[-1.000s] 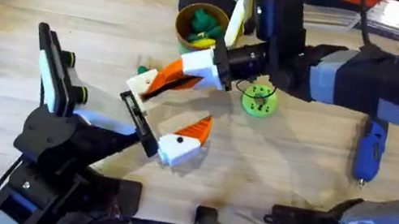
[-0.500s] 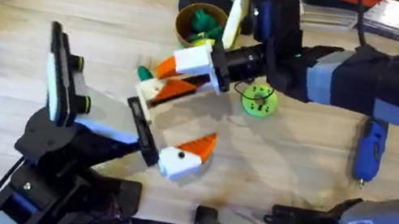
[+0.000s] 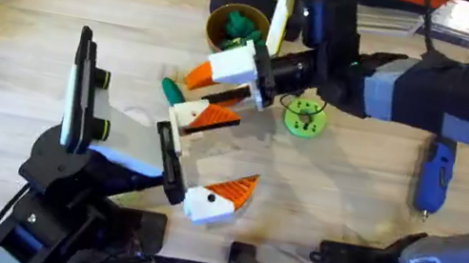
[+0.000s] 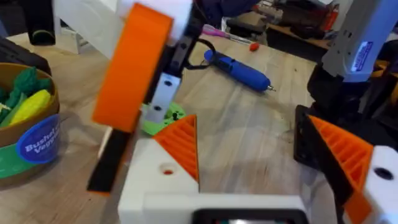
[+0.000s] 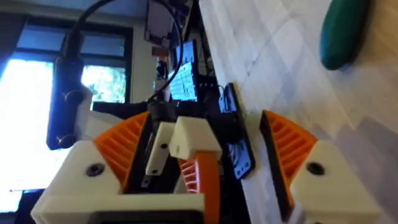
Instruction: Pick up the gripper from the table and insert it into the empty holder that is missing its gripper. Then pick up a screw, insert it into the mounting hole, and use the screwdriver to tighten it. Finally, clean up the table by picking up the vegetable and placing it into the bucket.
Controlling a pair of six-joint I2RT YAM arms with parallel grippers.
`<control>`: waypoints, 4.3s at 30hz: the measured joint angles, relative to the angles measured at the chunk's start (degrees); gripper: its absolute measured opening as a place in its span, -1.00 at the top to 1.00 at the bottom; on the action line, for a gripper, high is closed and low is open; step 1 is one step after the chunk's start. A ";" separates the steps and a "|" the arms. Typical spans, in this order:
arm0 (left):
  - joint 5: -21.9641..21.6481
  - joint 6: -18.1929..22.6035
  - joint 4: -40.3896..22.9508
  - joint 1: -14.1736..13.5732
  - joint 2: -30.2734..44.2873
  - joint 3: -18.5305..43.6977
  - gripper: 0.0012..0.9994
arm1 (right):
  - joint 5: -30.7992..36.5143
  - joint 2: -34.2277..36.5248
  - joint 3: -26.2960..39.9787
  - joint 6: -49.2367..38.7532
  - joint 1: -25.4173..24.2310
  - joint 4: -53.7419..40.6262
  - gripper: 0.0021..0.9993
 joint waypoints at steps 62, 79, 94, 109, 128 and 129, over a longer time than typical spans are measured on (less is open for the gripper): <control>0.40 0.15 -0.02 0.00 0.00 0.00 -0.97 | 56.87 -36.00 5.01 -57.24 3.21 -60.70 -0.99; 0.40 0.15 -0.02 0.00 0.00 0.00 -0.97 | 59.56 -15.06 5.01 -55.21 -2.30 -63.20 -0.96; 0.40 0.15 -0.02 0.00 0.00 0.00 -0.97 | 61.99 -7.54 5.56 -52.04 -4.83 -62.28 -0.28; 0.40 0.15 -0.02 0.00 0.00 0.00 -0.97 | 65.81 -7.23 5.70 -48.91 -4.76 -59.66 -0.20; 0.40 0.15 -0.02 0.00 0.00 0.00 -0.97 | 67.31 -7.02 5.70 -47.27 -4.76 -58.69 0.36; 0.40 0.15 -0.02 0.00 0.00 0.00 -0.97 | 67.70 -7.01 5.70 -47.27 -4.76 -58.74 0.37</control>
